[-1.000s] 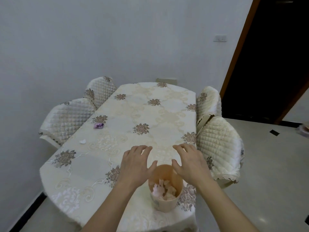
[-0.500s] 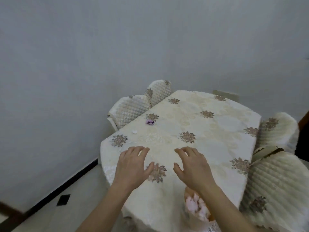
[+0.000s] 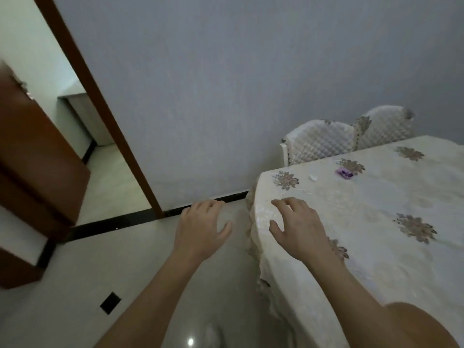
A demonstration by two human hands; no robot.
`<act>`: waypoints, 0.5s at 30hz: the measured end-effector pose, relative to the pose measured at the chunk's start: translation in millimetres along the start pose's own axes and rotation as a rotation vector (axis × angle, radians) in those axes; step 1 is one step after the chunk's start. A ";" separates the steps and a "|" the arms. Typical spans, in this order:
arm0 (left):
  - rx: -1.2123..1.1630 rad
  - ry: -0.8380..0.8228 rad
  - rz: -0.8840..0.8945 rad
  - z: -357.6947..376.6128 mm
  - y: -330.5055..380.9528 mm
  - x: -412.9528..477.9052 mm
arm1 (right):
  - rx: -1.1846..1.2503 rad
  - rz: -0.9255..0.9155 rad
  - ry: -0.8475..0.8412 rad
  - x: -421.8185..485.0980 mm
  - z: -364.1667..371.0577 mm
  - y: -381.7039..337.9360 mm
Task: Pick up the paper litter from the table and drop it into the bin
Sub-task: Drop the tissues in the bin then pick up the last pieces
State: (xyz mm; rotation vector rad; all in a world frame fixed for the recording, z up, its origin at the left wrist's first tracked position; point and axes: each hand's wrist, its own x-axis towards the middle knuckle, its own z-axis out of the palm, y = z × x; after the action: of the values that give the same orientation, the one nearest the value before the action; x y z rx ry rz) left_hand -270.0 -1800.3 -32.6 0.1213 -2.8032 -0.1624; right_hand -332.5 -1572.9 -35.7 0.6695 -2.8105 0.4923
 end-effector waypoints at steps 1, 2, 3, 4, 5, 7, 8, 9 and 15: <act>0.009 0.001 -0.013 -0.7 -8.0 -0.2 | 0.005 -0.016 -0.004 5.7 4.0 -6.7; 0.018 -0.002 -0.026 -1.1 -15.8 0.4 | 0.014 -0.028 -0.008 11.3 8.2 -12.9; 0.023 -0.004 -0.038 -1.1 -23.7 2.1 | 0.020 -0.039 -0.011 17.0 12.5 -18.7; 0.024 -0.004 -0.049 -0.1 -31.5 4.9 | 0.020 -0.049 -0.015 23.1 16.8 -24.0; 0.019 -0.002 -0.057 1.5 -39.6 8.6 | 0.013 -0.060 -0.021 29.6 21.4 -28.8; 0.002 0.001 -0.073 6.3 -56.3 19.2 | 0.009 -0.077 -0.031 45.7 32.2 -37.6; 0.000 0.004 -0.077 9.3 -64.9 26.0 | 0.020 -0.080 -0.033 55.4 38.0 -41.9; 0.002 0.005 -0.077 12.9 -74.0 33.5 | 0.033 -0.080 -0.034 65.9 44.3 -46.6; -0.027 -0.011 -0.081 35.6 -146.9 101.9 | 0.041 -0.082 -0.037 151.6 87.0 -81.9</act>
State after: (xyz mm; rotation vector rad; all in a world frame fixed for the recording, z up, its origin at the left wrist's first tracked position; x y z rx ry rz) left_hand -368.1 -1952.6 -52.0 0.2286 -2.8074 -0.2203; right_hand -437.6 -1734.0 -51.8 0.8058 -2.8005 0.5288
